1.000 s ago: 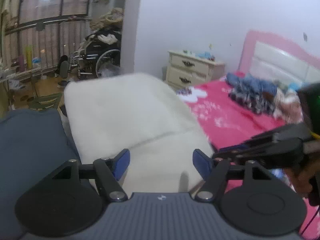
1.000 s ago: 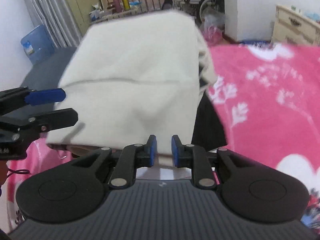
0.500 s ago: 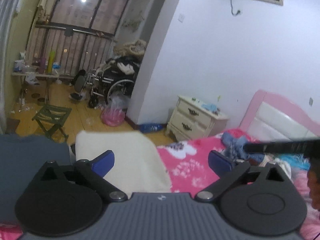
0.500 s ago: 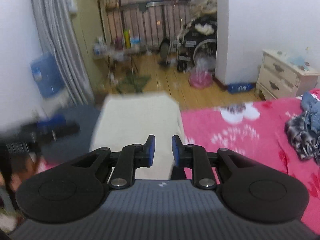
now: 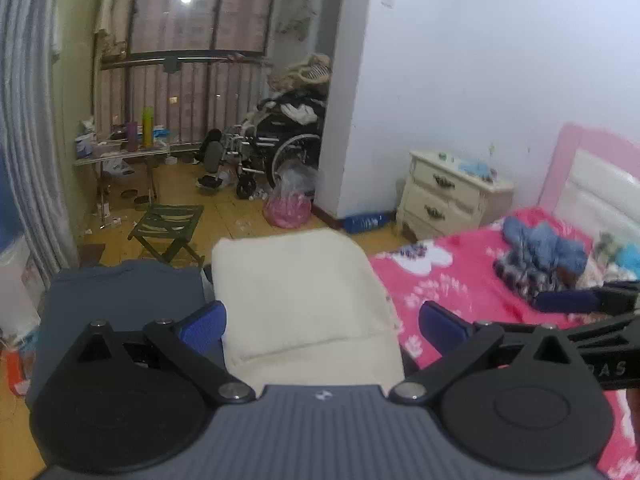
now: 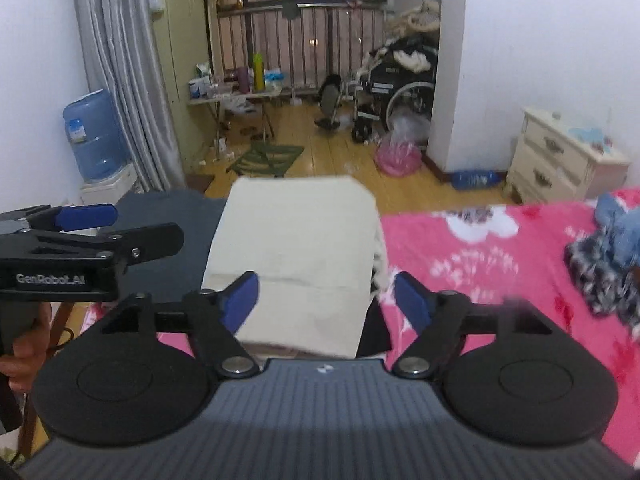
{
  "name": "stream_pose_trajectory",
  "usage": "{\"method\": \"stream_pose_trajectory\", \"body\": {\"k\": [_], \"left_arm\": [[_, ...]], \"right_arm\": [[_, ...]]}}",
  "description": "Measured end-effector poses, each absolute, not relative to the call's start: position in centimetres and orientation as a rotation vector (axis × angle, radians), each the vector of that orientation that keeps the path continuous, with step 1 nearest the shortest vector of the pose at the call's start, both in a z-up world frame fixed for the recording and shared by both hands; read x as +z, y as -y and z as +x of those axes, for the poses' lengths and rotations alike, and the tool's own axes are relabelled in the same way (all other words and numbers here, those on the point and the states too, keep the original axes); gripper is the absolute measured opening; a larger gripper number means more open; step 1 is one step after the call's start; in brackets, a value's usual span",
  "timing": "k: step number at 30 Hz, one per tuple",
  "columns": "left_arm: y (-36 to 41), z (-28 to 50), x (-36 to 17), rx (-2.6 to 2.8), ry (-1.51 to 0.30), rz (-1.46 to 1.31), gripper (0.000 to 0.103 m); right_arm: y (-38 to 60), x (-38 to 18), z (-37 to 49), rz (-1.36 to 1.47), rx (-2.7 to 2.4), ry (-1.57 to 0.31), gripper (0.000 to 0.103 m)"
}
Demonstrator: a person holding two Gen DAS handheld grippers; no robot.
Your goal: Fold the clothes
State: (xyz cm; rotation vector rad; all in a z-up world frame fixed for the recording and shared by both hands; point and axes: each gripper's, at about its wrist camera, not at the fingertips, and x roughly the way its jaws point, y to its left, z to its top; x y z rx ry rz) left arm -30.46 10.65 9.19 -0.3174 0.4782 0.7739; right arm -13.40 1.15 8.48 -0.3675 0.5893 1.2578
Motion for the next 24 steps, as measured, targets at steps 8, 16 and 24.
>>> {"method": "stream_pose_trajectory", "body": {"k": [8, 16, 24], "left_arm": [[-11.2, -28.5, 7.3, 0.739, -0.455, -0.269, 0.103], [-11.9, -26.3, 5.8, 0.794, -0.554, -0.246, 0.103], [-13.1, -27.7, 5.4, 0.818, -0.529, -0.46, 0.103]], "right_arm": [[-0.2, 4.5, -13.3, -0.294, 1.146, -0.591, 0.09], [0.1, 3.6, -13.5, -0.284, 1.078, -0.597, 0.101], [-0.1, 3.9, -14.0, -0.258, 1.0, -0.618, 0.102]]}}
